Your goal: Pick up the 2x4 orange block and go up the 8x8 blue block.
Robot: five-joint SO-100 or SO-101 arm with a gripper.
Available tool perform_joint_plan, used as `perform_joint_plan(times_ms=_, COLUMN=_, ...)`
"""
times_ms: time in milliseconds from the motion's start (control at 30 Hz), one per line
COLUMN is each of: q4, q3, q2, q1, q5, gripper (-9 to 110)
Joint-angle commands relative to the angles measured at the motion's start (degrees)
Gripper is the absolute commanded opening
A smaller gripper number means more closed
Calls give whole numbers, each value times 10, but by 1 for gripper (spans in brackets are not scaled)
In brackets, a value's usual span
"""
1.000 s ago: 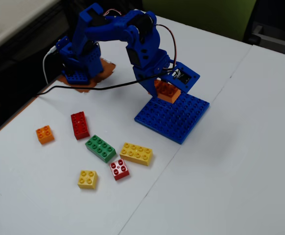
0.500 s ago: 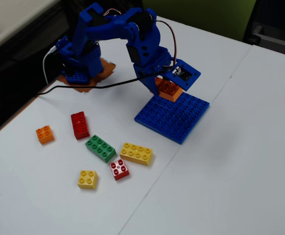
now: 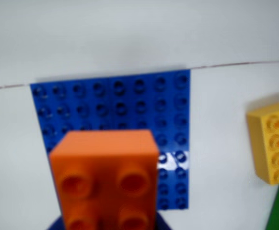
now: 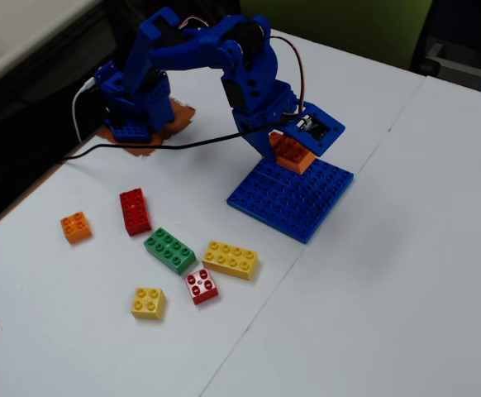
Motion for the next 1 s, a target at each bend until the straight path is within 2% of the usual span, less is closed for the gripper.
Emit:
perform_joint_plan(times_ms=0, q4=-11, q3=-11, q2=4, q1=-10, q5=4, gripper=0)
perform_joint_plan(times_ms=967, q4=3, q3=-11, q2=-15, q1=-11, q5=5, gripper=0)
